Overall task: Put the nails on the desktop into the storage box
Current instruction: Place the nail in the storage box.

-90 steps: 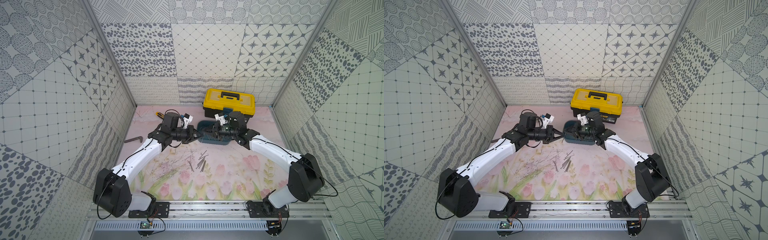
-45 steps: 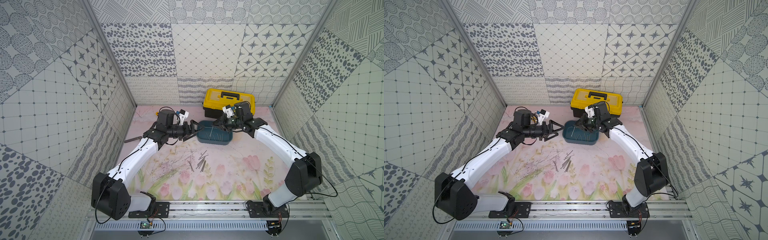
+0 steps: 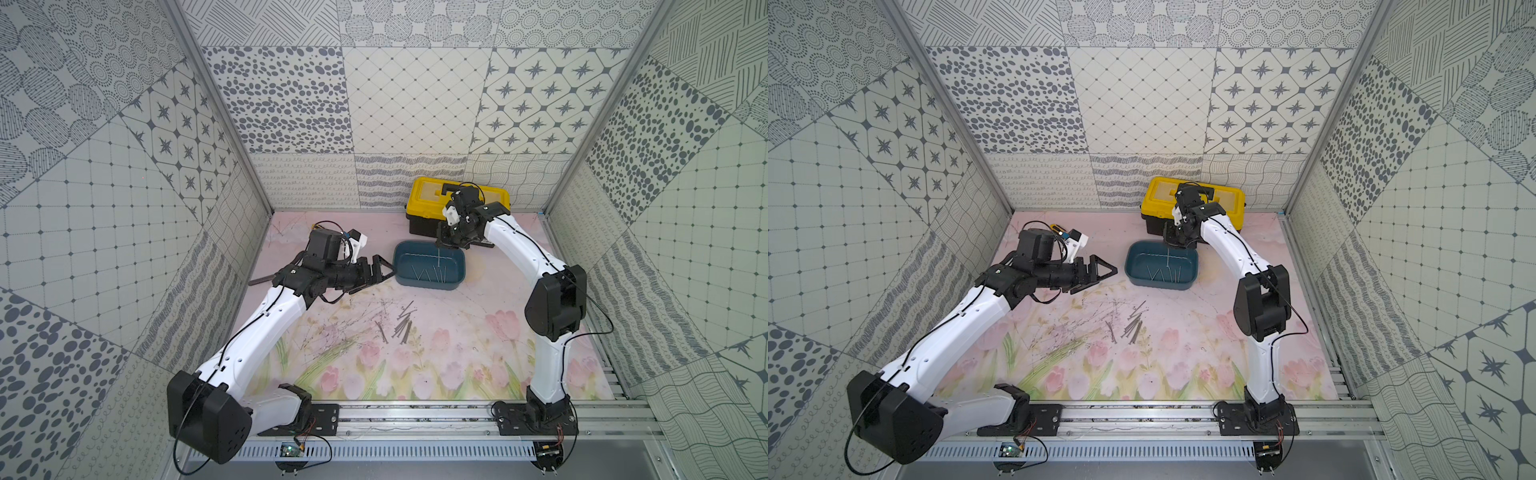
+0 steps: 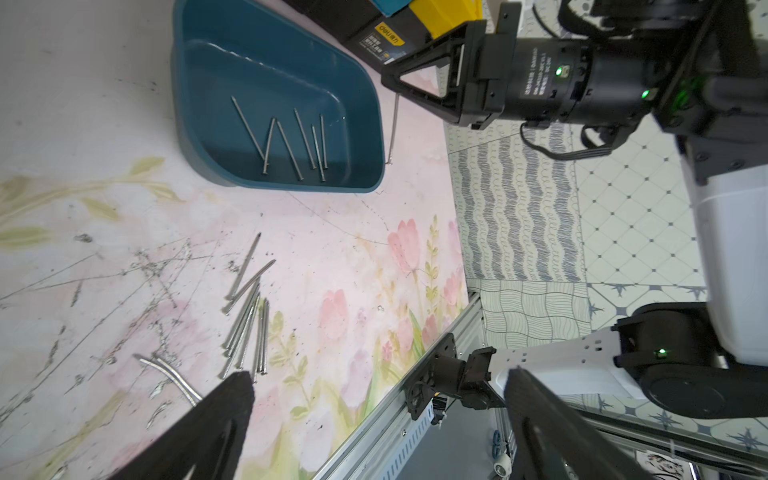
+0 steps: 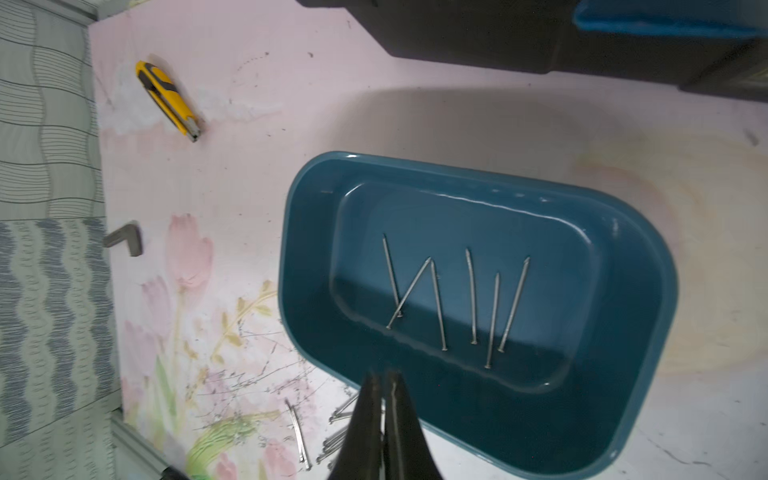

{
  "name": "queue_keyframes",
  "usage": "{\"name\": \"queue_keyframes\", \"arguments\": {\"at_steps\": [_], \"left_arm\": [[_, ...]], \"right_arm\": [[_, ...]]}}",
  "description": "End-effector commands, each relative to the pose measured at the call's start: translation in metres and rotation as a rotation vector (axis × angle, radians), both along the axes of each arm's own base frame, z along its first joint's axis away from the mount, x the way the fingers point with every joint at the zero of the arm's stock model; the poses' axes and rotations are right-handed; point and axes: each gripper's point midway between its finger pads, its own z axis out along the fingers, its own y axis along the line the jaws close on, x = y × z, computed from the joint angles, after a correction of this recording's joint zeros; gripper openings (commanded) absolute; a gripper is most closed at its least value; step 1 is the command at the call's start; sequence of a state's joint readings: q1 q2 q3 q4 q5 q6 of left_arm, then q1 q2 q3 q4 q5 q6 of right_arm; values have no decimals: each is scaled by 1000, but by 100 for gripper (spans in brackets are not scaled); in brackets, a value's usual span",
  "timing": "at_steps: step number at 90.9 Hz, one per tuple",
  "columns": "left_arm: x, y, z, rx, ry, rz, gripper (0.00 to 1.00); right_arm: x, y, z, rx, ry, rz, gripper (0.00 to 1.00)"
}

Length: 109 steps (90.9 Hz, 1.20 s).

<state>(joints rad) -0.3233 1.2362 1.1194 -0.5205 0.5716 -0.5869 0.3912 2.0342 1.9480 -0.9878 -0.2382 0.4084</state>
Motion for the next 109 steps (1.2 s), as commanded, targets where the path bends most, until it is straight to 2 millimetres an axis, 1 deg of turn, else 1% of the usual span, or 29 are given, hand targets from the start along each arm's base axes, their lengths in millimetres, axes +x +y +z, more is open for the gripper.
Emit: {"name": "queue_keyframes", "arguments": {"at_steps": [1,8,17,31,36,52,63,77,95,109], "left_arm": [[-7,30,-31,194,-43,45,100],[-8,32,-33,205,-64,42,100],[-11,34,-40,228,-46,32,99],[-15,33,-51,237,-10,4,100],[-15,33,-55,241,-4,6,100],[-13,33,-63,236,-3,20,100],[-14,31,-71,236,51,13,100],[-18,32,-88,282,171,-14,99],[-17,35,-97,306,196,-5,99],[-20,35,-107,310,243,2,96]], "right_arm": [[12,-15,-4,-138,-52,36,0],[17,-17,-10,-167,-55,44,0],[22,-19,-19,-196,-52,47,0],[24,-19,-37,-215,-24,55,0],[23,-18,-44,-218,-8,57,0],[20,-15,-59,-235,12,73,0],[17,-15,-70,-238,29,76,0],[15,-15,-77,-242,35,78,0],[10,-18,-88,-249,49,80,0],[9,-18,-97,-251,60,81,0]]}}
